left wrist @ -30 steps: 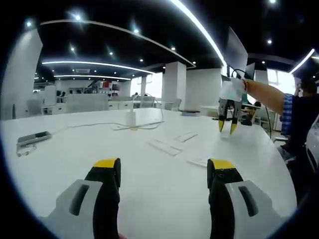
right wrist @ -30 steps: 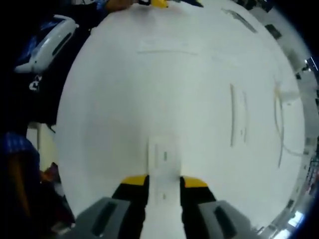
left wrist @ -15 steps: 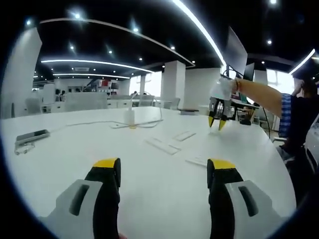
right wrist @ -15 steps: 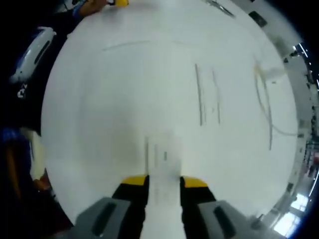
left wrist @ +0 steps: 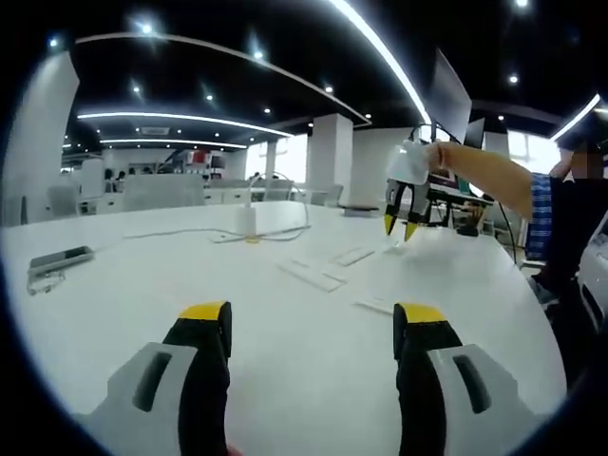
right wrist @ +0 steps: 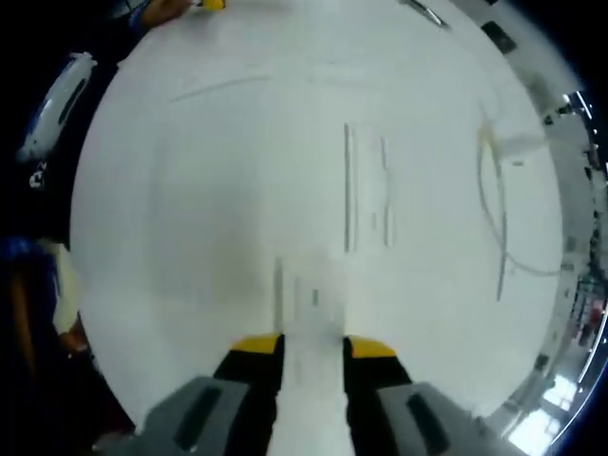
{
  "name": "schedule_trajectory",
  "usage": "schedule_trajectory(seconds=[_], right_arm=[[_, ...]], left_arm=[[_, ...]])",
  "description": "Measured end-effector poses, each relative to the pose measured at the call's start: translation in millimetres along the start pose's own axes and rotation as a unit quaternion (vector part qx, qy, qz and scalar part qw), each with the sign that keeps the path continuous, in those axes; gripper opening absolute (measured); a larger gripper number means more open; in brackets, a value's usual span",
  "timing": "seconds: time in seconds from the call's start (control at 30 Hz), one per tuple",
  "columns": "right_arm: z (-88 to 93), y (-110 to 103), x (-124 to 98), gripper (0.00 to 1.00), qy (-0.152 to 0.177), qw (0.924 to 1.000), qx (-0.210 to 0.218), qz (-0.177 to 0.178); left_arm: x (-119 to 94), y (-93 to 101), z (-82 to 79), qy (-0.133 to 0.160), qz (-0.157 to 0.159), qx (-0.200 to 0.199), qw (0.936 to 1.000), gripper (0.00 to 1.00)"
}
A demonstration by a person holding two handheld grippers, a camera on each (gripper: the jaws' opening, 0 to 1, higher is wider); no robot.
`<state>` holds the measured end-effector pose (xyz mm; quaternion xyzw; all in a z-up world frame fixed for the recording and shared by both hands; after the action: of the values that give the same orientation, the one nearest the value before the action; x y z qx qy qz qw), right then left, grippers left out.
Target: Locate the socket holder cover, grip the socket holder cover, clip it into the socket holder slot.
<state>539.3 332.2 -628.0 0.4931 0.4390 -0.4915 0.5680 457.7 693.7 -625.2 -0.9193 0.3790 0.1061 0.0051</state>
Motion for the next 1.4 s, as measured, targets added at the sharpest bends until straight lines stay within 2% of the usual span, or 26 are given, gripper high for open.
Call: schedule_trajectory(seconds=[0.3,0.4,0.6,0.77,1.0,1.13,1.4], right_arm=[[-10.6,5,4,0.26,0.016,0.9998,-0.011,-0.012],[-6.7,13,2,0.26,0.005,1.0000,-0.007,0.001],[-3.9,15,3,0.26,-0.015,0.9997,0.002,-0.018],[-9.2,18,4,0.26,-0.006,0.9998,-0.002,-0.019],[-7.3,26,6,0.26,-0.018,0.9996,0.001,-0.022],[-6.5,28,7,0.26,-0.020,0.9996,0.002,-0.021],[-4.2,33,9,0.26,-0.017,0.9996,0.009,-0.022]], left_arm=[[1,-1.2,3.7,-0.005,-0.001,-0.008,1.0000,0.69],[2,-1.3,4.5,-0.006,-0.001,-0.008,0.9999,0.69],[3,-1.6,4.8,-0.004,0.000,-0.008,1.0000,0.68],[4,-2.9,6.0,-0.007,0.000,-0.008,0.9999,0.68],[4,-4.6,6.0,-0.008,-0.001,-0.010,0.9999,0.67],[4,-5.0,5.4,-0.006,0.000,-0.009,0.9999,0.64],[6,-5.0,6.2,-0.008,0.003,-0.009,0.9999,0.63]])
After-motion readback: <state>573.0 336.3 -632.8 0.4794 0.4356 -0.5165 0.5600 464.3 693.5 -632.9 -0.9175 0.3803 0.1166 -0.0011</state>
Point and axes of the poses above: the point that each gripper's makers call its tool centre point, and the gripper's own axes: x roughly forward along the fingers, y roughly to its right, z roughly out of its underside, the point moved 4 cm from there along -x, roughly backward along the fingers, and after that the axes turned 4 degrees about -y, right-handed, at the moved point
